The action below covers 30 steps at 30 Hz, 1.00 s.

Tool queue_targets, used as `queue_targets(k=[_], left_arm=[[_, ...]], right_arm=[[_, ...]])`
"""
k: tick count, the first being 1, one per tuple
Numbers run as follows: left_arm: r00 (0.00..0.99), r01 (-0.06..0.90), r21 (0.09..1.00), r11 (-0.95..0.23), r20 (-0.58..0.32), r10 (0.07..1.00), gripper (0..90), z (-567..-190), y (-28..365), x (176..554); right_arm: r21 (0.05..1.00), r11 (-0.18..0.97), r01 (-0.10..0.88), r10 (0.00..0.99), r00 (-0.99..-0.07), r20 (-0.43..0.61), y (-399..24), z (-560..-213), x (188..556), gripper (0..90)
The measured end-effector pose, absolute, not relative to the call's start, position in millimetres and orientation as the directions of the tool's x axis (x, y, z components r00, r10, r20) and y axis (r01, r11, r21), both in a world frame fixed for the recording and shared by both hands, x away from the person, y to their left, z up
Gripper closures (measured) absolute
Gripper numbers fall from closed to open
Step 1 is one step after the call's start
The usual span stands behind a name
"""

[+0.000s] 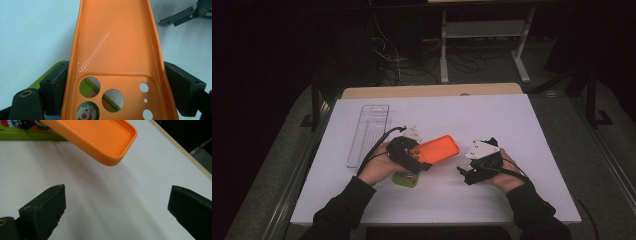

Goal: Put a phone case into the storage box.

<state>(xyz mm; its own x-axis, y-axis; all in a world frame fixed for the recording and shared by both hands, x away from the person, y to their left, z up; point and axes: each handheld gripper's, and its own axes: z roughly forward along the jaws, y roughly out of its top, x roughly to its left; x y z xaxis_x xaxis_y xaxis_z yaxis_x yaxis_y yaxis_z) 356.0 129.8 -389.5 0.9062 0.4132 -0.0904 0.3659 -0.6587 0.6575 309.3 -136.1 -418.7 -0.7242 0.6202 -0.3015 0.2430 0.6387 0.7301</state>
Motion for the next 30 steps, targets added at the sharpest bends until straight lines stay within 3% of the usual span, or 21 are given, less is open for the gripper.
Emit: queue_targets(k=[25, 30], left_arm=[[0.905, 0.367, 0.664, -0.651, -0.094, 0.415, 15.7, -389.1, 129.7, 355.7], [0.898, 0.384, 0.669, -0.636, -0.109, 0.427, 15.7, -389.3, 129.1, 354.7]], right_arm=[[0.572, 0.820, -0.005, 0.440, -0.634, -0.636, -114.2, -421.1, 291.5, 1.0], [0.475, 0.875, -0.097, 0.341, -0.574, -0.745, -110.8, -421.5, 288.8, 1.0]])
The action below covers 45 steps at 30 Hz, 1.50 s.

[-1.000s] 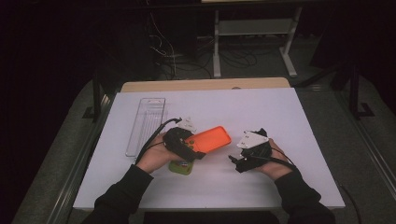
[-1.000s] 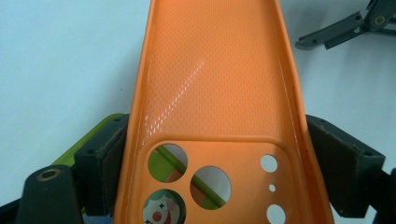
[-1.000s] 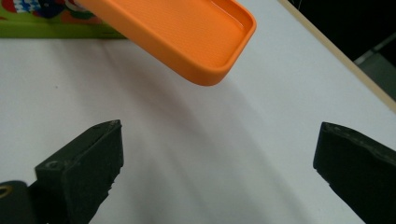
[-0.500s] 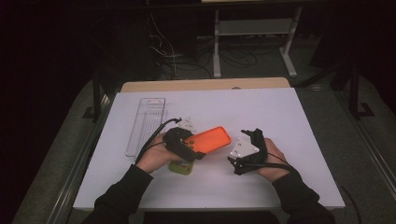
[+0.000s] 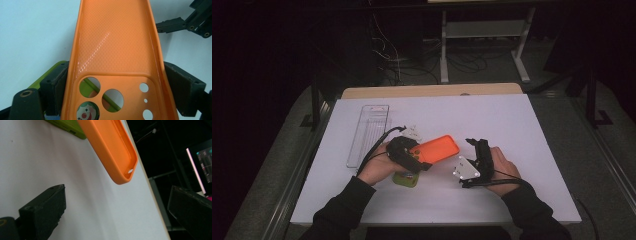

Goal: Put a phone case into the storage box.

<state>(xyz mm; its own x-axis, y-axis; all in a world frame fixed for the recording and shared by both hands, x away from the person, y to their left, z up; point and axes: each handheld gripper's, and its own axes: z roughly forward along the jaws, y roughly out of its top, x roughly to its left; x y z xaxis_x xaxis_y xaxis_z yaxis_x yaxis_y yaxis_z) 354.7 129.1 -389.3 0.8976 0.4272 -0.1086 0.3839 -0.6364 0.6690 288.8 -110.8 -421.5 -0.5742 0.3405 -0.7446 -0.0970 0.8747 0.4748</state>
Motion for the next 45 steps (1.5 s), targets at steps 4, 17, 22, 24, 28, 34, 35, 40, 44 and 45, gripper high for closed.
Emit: queue_targets(k=[4, 17, 22, 24, 28, 34, 35, 40, 44, 45], left_arm=[[0.901, 0.377, 0.667, -0.642, -0.105, 0.420, 15.7, -388.9, 130.1, 355.7], [0.895, 0.389, 0.673, -0.629, -0.115, 0.430, 15.8, -387.9, 130.7, 355.9], [0.896, 0.389, 0.670, -0.633, -0.115, 0.429, 15.7, -387.1, 130.8, 356.2], [0.899, 0.383, 0.662, -0.644, -0.106, 0.425, 15.7, -385.9, 130.5, 355.8], [0.895, 0.392, 0.670, -0.631, -0.120, 0.429, 15.7, -384.4, 127.2, 353.4], [0.899, 0.387, 0.674, -0.630, -0.126, 0.419, 15.7, -383.2, 124.2, 351.3], [0.898, 0.391, 0.673, -0.628, -0.127, 0.422, 15.7, -383.1, 123.5, 350.6], [0.901, 0.385, 0.671, -0.633, -0.125, 0.416, 15.7, -382.7, 122.0, 349.7], [0.906, 0.375, 0.663, -0.648, -0.114, 0.407, 15.7, -382.6, 122.3, 350.1], [0.907, 0.374, 0.662, -0.649, -0.114, 0.407, 15.7, -382.5, 122.4, 350.2]], right_arm=[[0.433, 0.891, -0.136, 0.301, -0.535, -0.789, -108.4, -422.6, 286.0, 1.0], [0.318, 0.920, -0.229, 0.201, -0.421, -0.885, -101.1, -426.6, 279.4, 1.0], [0.276, 0.927, -0.255, 0.172, -0.365, -0.915, -96.1, -429.8, 275.5, 1.0], [0.235, 0.930, -0.283, 0.130, -0.345, -0.930, -95.1, -429.6, 276.7, 1.3], [0.188, 0.936, -0.297, 0.087, -0.323, -0.942, -90.6, -432.3, 276.5, 4.0], [0.156, 0.938, -0.311, 0.068, -0.276, -0.959, -81.7, -434.9, 273.6, 13.0], [0.146, 0.938, -0.314, 0.060, -0.266, -0.962, -80.3, -435.7, 272.9, 14.6], [0.108, 0.947, -0.301, 0.040, -0.223, -0.974, -77.0, -438.1, 272.4, 31.4], [0.087, 0.949, -0.304, 0.020, -0.218, -0.976, -75.4, -440.9, 271.4, 41.3], [0.086, 0.948, -0.306, 0.019, -0.217, -0.976, -75.0, -440.8, 271.1, 44.4]])
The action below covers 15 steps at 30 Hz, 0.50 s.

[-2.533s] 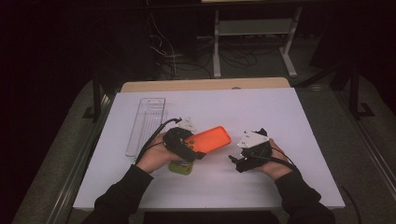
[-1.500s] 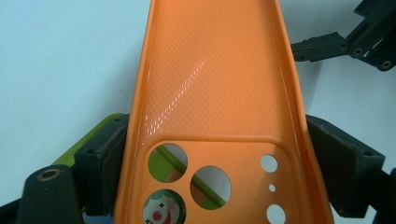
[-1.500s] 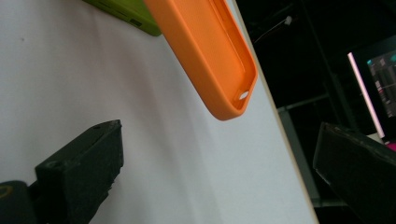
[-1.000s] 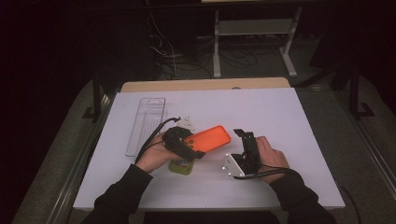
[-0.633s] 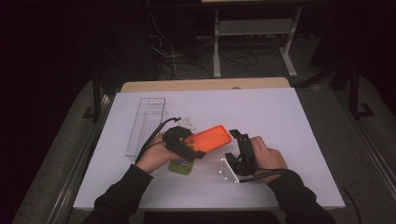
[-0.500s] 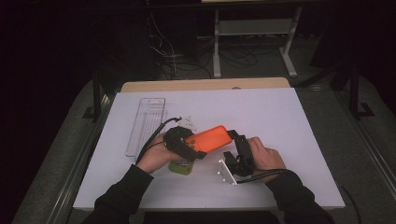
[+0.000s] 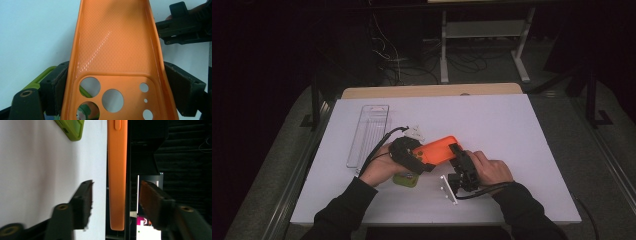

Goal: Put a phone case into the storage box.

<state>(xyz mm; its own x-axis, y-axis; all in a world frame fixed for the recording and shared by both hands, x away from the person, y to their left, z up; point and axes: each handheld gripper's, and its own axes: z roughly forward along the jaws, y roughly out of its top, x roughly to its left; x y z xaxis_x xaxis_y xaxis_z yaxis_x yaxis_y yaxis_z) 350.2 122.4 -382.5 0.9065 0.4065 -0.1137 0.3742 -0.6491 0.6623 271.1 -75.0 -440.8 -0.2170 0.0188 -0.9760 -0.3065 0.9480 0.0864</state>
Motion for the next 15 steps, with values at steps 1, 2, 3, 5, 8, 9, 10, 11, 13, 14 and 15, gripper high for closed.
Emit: queue_targets(k=[1, 2, 3, 5, 8, 9, 10, 11, 13, 14, 15], left_arm=[[0.907, 0.374, 0.663, -0.648, -0.114, 0.406, 15.7, -382.5, 122.4, 350.2], [0.907, 0.374, 0.664, -0.648, -0.114, 0.406, 15.7, -382.4, 122.5, 350.1], [0.906, 0.374, 0.664, -0.647, -0.114, 0.407, 15.7, -382.3, 122.4, 350.0], [0.907, 0.373, 0.663, -0.649, -0.114, 0.405, 15.7, -382.3, 122.5, 350.1], [0.908, 0.372, 0.662, -0.651, -0.112, 0.405, 15.7, -382.3, 122.5, 350.1], [0.907, 0.372, 0.662, -0.650, -0.113, 0.405, 15.7, -382.4, 122.6, 350.2], [0.907, 0.374, 0.663, -0.648, -0.115, 0.406, 15.7, -382.5, 122.5, 350.2], [0.907, 0.374, 0.663, -0.649, -0.114, 0.406, 15.7, -382.5, 122.6, 350.2], [0.907, 0.374, 0.663, -0.648, -0.115, 0.405, 15.7, -382.6, 122.4, 350.2], [0.907, 0.375, 0.662, -0.649, -0.116, 0.406, 15.7, -382.6, 122.4, 350.2], [0.906, 0.377, 0.663, -0.646, -0.118, 0.407, 15.7, -382.8, 122.1, 350.0]], right_arm=[[0.086, 0.947, -0.310, 0.018, -0.217, -0.976, -74.7, -440.7, 270.6, 46.6], [0.086, 0.946, -0.312, 0.017, -0.216, -0.976, -74.5, -440.7, 270.2, 48.7], [0.086, 0.945, -0.315, 0.017, -0.216, -0.976, -74.2, -440.7, 269.8, 50.9], [0.085, 0.945, -0.317, 0.014, -0.219, -0.976, -73.8, -441.0, 269.4, 54.4], [0.078, 0.946, -0.315, 0.007, -0.222, -0.975, -73.8, -441.6, 269.1, 58.3], [0.077, 0.946, -0.315, 0.004, -0.226, -0.974, -73.8, -441.5, 269.0, 59.5], [0.075, 0.945, -0.317, 0.001, -0.228, -0.974, -73.8, -441.6, 268.7, 60.9], [0.074, 0.945, -0.319, -0.002, -0.231, -0.973, -73.7, -441.6, 268.6, 62.4], [0.069, 0.945, -0.320, -0.007, -0.231, -0.973, -73.5, -442.0, 268.3, 65.0], [0.066, 0.945, -0.321, -0.010, -0.229, -0.973, -73.4, -441.9, 268.1, 66.8], [0.065, 0.945, -0.322, -0.011, -0.227, -0.974, -73.2, -442.0, 268.0, 68.0]])
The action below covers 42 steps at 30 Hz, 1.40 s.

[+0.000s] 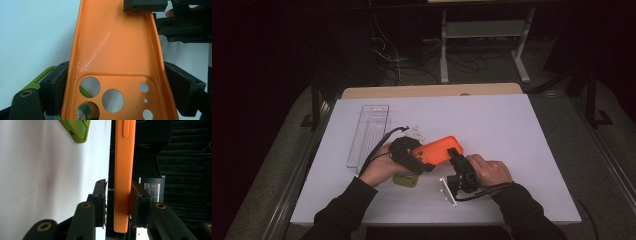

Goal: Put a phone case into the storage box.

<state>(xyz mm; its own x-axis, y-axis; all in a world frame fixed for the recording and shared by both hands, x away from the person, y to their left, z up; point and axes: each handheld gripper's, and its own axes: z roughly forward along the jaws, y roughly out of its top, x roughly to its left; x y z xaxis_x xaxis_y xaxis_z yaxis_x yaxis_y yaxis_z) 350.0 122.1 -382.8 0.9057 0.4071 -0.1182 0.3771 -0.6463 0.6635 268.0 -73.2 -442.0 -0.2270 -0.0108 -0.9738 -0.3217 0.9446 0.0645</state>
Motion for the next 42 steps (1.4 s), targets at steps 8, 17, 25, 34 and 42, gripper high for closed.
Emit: queue_targets(k=[8, 17, 25, 34, 42], left_arm=[[0.906, 0.375, 0.667, -0.644, -0.118, 0.406, 15.7, -383.5, 121.2, 349.6], [0.902, 0.373, 0.683, -0.628, -0.108, 0.418, 11.2, -384.1, 121.8, 347.7], [0.908, 0.364, 0.684, -0.632, -0.110, 0.404, 0.0, -382.9, 128.7, 349.0], [0.911, 0.345, 0.683, -0.644, -0.080, 0.404, 0.0, -382.8, 134.8, 351.0], [0.913, 0.326, 0.687, -0.649, -0.051, 0.405, 0.0, -380.6, 139.8, 354.5]], right_arm=[[0.054, 0.944, -0.326, -0.022, -0.225, -0.974, -72.0, -441.1, 266.4, 77.8], [0.055, 0.941, -0.333, -0.022, -0.225, -0.974, -72.4, -440.3, 265.3, 78.3], [0.093, 0.947, -0.307, 0.022, -0.228, -0.973, -77.8, -436.8, 270.3, 78.2], [0.196, 0.948, -0.250, 0.112, -0.314, -0.943, -88.2, -433.3, 276.4, 78.2], [0.306, 0.929, -0.208, 0.213, -0.377, -0.901, -96.4, -429.8, 284.0, 78.2]])
